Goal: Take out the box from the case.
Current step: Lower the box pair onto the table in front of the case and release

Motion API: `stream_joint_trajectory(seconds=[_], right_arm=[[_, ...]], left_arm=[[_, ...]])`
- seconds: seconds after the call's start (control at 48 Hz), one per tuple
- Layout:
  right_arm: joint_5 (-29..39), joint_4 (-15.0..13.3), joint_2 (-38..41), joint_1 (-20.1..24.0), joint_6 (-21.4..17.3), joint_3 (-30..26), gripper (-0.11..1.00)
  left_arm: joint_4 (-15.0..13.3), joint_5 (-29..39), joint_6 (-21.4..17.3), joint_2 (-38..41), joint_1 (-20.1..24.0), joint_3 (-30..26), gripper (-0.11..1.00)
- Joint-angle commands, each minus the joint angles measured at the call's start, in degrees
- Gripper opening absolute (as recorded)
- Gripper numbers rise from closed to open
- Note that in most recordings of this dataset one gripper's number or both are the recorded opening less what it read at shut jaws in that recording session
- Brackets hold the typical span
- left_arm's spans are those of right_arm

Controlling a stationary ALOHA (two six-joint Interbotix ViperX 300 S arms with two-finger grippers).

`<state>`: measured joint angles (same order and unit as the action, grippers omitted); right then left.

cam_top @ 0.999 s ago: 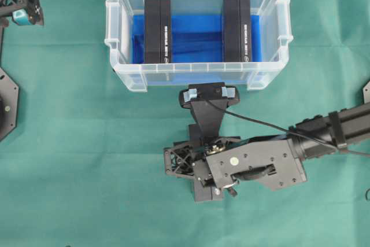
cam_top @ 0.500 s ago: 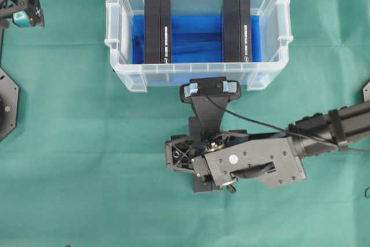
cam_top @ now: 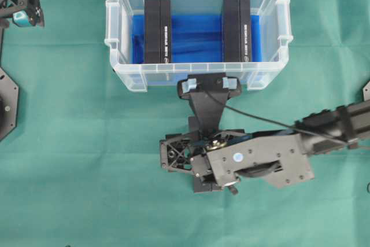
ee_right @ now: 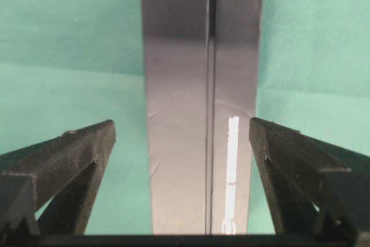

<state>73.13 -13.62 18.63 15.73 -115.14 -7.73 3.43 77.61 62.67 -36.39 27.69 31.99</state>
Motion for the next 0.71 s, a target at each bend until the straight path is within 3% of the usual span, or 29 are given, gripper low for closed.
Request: stream_joint_trajectory(seconds=[0.0, 0.458, 0.687], right_arm=[[1.9, -0.3, -3.6, 0.3, 0.3, -2.3, 0.94], [13.4, -2.4, -6.7, 0.4, 4.1, -12.7, 0.94], [14.9, -3.3, -6.7, 0.4, 4.8, -14.5, 0.94]], left_arm=[[0.3, -0.2, 0.1, -0.3, -0.2, -0.6, 0.99], [0.3, -0.4, 0.1, -0.3, -0.2, -0.7, 0.99], [0.3, -0.6, 0.1, -0.3, -0.2, -0.7, 0.99]])
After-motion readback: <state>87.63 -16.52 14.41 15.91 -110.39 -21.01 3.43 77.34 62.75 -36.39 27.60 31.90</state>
